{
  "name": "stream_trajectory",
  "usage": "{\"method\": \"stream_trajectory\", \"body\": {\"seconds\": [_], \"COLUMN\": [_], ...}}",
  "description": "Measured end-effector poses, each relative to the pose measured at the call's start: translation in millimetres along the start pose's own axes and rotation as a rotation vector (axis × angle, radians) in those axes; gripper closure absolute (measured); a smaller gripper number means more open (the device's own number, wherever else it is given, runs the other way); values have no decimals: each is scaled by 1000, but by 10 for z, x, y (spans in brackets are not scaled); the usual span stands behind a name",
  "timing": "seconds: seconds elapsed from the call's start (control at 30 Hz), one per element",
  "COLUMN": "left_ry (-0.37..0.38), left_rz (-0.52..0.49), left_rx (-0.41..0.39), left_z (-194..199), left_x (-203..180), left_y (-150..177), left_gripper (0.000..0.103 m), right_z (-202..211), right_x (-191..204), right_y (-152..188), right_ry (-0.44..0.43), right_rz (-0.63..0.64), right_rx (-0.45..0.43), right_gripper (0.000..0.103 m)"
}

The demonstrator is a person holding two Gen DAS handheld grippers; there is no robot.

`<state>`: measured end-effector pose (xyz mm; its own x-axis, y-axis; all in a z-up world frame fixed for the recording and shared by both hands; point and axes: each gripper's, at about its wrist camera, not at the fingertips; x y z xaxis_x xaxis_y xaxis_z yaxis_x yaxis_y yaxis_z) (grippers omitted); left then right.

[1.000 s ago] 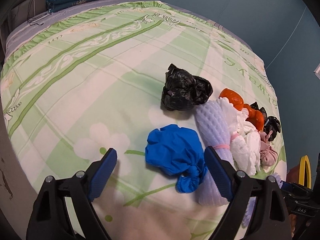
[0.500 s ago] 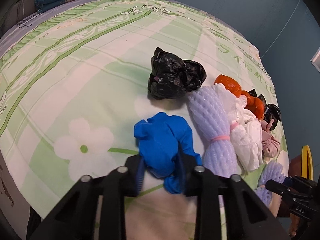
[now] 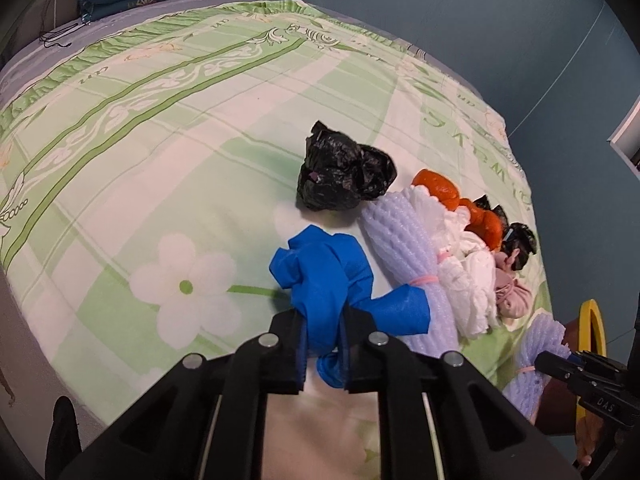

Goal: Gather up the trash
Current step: 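Carry the blue bag and purple foam net with both tools over the yellow bin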

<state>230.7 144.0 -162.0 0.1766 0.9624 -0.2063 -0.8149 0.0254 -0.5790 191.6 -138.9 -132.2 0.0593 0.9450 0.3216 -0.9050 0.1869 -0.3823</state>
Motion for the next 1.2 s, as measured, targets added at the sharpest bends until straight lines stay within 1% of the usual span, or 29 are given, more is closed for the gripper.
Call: {"method": "stream_trajectory", "body": {"seconds": [0.17,0.27,0.57,0.73,1.2], "left_ry": [4,-7,-6,-1,66], "left_rz": [-7,-19,-54,-88,-157], "left_rx": [-40,-55,-85,-89,-109], "left_z": [236,349,624,726,904], "left_x": [-52,-114,-350,-526,-1011], "left_y": [-13,-13,-14,-19,-74], "left_gripper": [92,92,92,92,92], "right_z": [225,332,663,833,1271], "right_x": [-24,-55,-185,-302,-665], "right_y": [-6,-11,-8,-20,-32], "right_ry": [-30,-40,-65,-76,-90], "right_rz": [-6,-14,-35,-56,-126], "right_rx": [-42,-63,-129,-157,-247], "right_gripper": [80,80,80,80,80]}}
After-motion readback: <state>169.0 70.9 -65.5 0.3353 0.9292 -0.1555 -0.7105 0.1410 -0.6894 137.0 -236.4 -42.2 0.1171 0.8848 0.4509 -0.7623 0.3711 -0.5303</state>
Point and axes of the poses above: each gripper's, at about its wrist camera, not at the fingertips, and z roughly against the way its jaws point, x to its left, y to its underside, and after that the axes turned 14 degrees about -z, right-handed
